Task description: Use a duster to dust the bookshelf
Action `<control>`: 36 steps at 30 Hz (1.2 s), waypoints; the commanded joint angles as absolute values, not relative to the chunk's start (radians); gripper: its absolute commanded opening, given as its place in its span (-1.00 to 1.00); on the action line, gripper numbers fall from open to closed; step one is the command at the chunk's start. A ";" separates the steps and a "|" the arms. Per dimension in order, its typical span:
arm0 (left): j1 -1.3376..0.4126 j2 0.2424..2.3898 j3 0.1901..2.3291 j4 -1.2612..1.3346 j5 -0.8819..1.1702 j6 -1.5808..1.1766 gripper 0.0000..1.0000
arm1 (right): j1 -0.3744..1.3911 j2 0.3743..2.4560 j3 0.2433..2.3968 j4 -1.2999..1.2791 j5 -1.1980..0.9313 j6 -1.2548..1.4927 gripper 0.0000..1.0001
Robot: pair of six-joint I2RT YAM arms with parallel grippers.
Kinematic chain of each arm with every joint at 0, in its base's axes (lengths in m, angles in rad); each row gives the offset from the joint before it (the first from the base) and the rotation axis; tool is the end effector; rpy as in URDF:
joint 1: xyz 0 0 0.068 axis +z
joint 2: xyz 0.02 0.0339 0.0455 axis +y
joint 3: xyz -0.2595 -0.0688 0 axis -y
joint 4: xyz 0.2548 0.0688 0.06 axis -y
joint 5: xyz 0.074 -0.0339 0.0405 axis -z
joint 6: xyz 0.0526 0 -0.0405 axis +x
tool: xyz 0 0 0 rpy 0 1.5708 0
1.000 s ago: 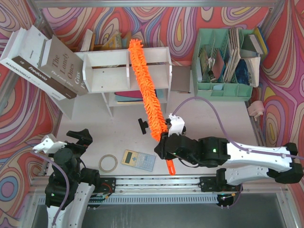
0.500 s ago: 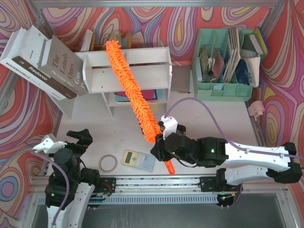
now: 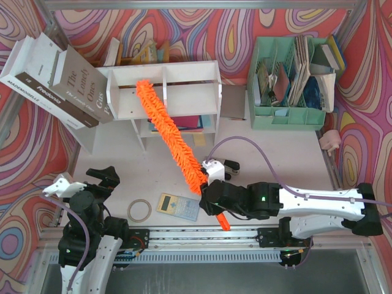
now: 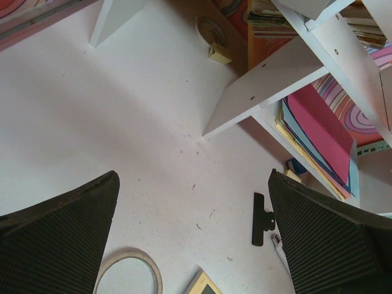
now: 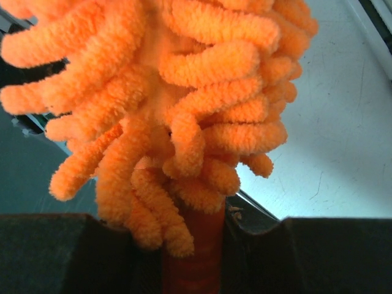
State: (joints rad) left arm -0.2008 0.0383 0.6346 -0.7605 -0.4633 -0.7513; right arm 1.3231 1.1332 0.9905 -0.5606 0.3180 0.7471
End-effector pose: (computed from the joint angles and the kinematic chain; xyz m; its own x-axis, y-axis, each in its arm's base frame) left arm 0.0608 0.0116 0.2964 0.0560 -0.6346 -0.7708 -0.2947 0.7271 -0.6200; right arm 0.0810 0.2532 0.2915 -0.7023 -0.1447 -0.6970 -0.5250 0.7665 0.3699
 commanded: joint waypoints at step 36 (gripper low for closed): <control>-0.193 0.048 0.623 -0.742 -0.456 -0.737 0.97 | 1.403 1.029 0.890 -0.652 0.159 0.701 -1.00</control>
State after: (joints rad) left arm -0.2008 0.0414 0.6342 -0.7601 -0.4629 -0.7513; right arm 1.3762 1.0424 0.9180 -0.6525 0.1513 0.6945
